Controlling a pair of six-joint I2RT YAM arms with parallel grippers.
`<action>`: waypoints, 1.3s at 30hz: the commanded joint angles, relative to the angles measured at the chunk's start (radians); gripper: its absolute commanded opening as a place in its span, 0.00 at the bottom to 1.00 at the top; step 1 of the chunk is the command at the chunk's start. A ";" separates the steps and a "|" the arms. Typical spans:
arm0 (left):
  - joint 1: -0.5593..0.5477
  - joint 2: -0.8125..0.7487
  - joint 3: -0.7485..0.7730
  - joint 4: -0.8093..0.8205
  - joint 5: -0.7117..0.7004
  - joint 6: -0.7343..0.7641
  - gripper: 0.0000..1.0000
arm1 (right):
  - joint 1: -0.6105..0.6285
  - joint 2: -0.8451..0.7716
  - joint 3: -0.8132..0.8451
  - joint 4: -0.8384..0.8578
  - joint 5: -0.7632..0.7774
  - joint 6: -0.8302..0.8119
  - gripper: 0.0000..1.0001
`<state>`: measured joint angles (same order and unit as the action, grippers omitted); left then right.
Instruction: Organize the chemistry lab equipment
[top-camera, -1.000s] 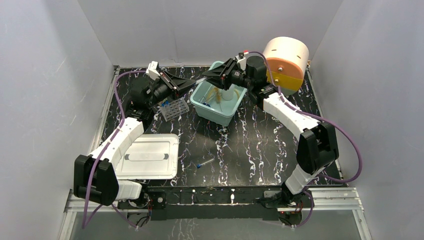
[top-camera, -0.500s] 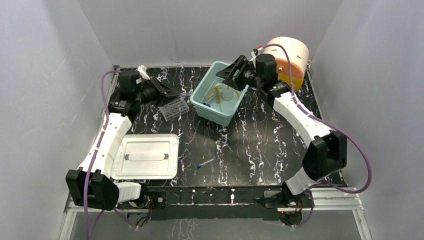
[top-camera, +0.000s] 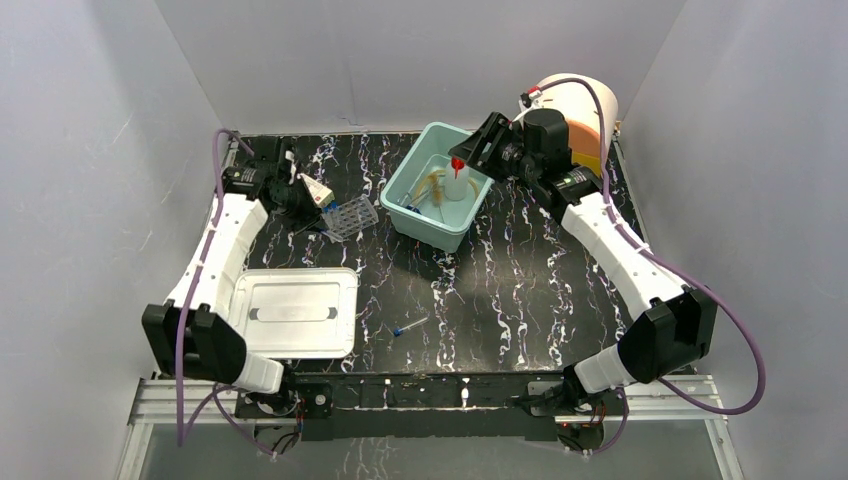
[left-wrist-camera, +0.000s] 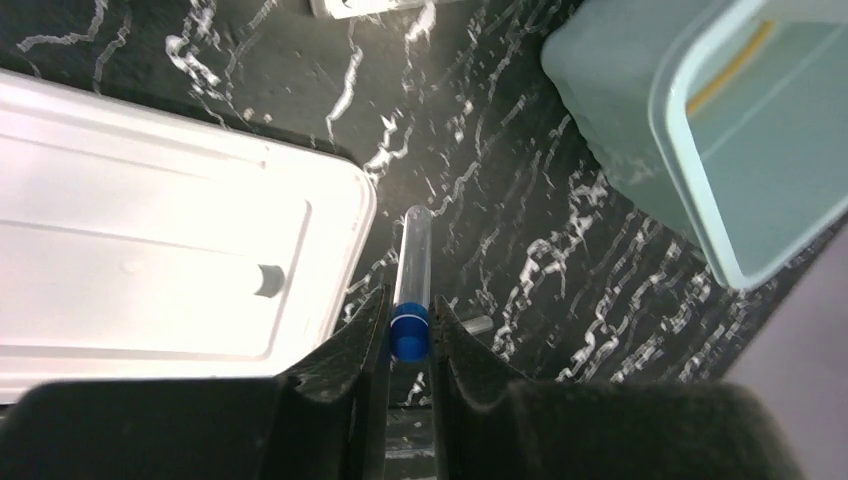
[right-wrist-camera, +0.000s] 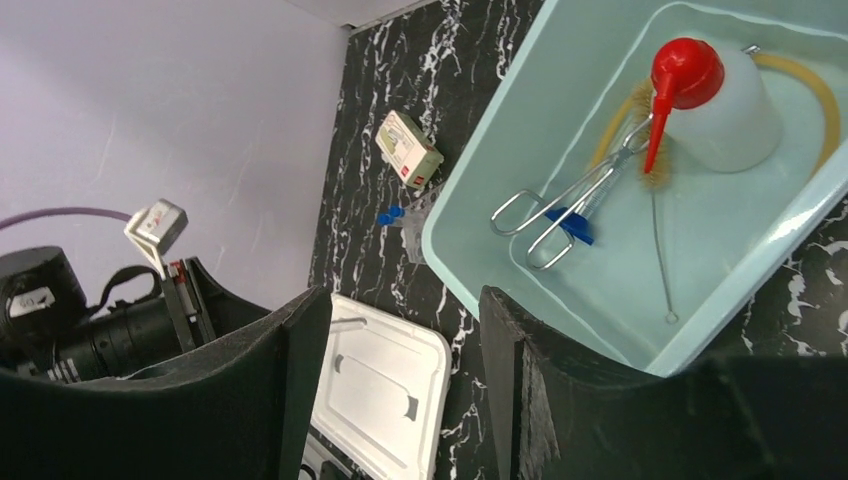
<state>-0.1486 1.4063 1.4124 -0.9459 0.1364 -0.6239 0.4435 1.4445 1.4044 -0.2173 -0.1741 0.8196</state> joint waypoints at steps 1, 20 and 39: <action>-0.002 0.075 0.118 -0.053 -0.094 0.051 0.08 | 0.001 -0.054 0.007 -0.013 0.029 -0.046 0.65; -0.003 0.437 0.341 -0.028 -0.199 0.157 0.07 | 0.000 -0.126 0.006 -0.098 0.100 -0.208 0.65; -0.031 0.582 0.528 -0.154 -0.268 0.205 0.06 | -0.001 -0.150 -0.035 -0.069 0.166 -0.235 0.66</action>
<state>-0.1619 2.0094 1.9133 -1.0332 -0.0986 -0.4339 0.4435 1.3300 1.3762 -0.3351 -0.0341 0.6006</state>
